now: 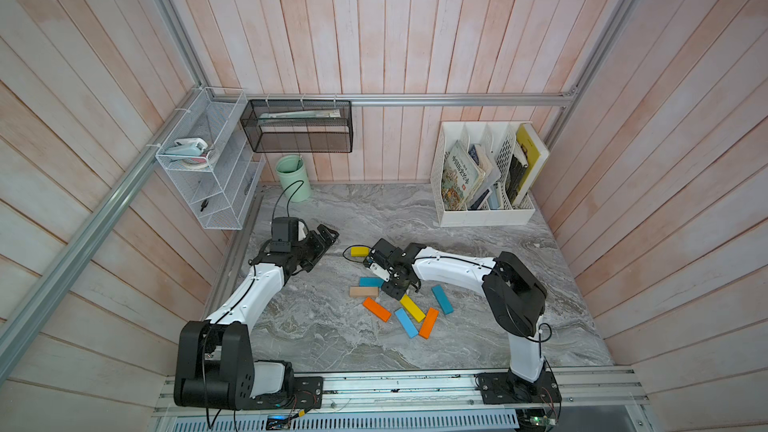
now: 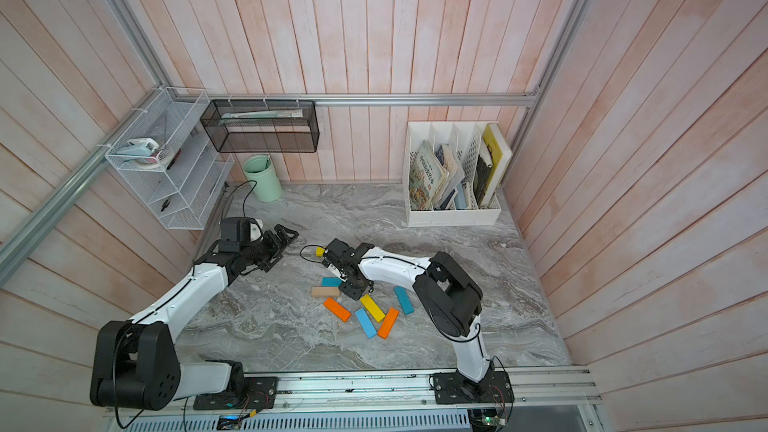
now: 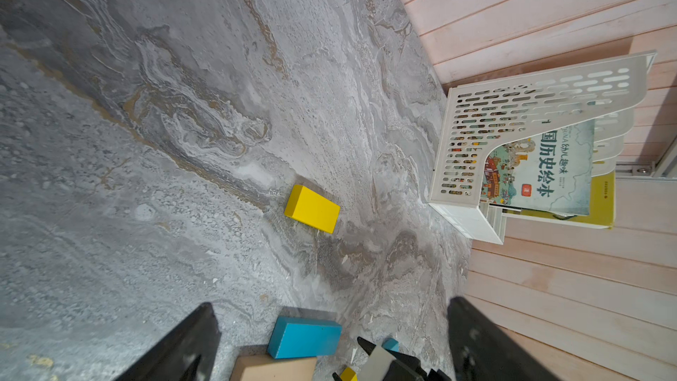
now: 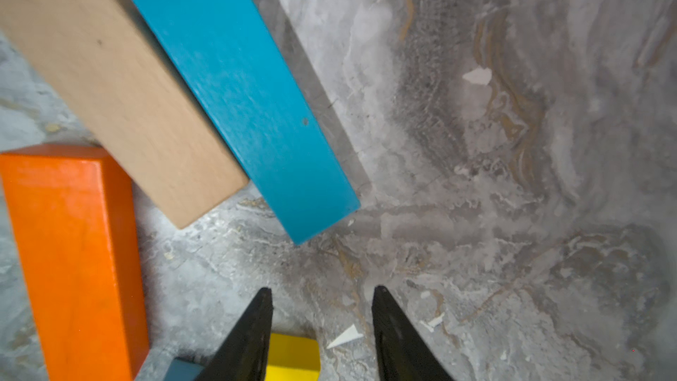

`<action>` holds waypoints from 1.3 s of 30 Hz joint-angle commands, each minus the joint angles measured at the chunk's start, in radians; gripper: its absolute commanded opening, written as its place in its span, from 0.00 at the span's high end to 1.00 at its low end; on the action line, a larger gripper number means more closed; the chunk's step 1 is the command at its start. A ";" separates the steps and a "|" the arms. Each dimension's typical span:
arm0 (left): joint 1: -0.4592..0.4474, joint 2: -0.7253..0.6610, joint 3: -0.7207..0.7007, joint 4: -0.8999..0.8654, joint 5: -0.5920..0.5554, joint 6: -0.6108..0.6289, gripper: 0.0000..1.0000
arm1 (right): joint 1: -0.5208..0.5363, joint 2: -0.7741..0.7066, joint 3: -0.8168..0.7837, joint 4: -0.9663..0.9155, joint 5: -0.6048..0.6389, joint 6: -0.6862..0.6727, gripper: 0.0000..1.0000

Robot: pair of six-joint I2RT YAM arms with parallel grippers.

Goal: Assemble a giraffe with building blocks
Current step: Pick up the building block from the center of the board.

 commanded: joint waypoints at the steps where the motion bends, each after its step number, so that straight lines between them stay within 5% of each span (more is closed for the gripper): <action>1: 0.004 -0.002 0.013 -0.012 0.012 0.019 0.00 | -0.010 0.012 0.051 0.020 -0.061 -0.063 0.53; 11: 0.020 0.001 0.042 -0.033 0.008 0.025 0.00 | -0.017 0.107 0.165 -0.009 -0.120 -0.085 0.53; 39: 0.029 0.000 0.027 -0.028 0.006 0.027 0.00 | -0.035 0.147 0.114 0.011 -0.152 -0.064 0.57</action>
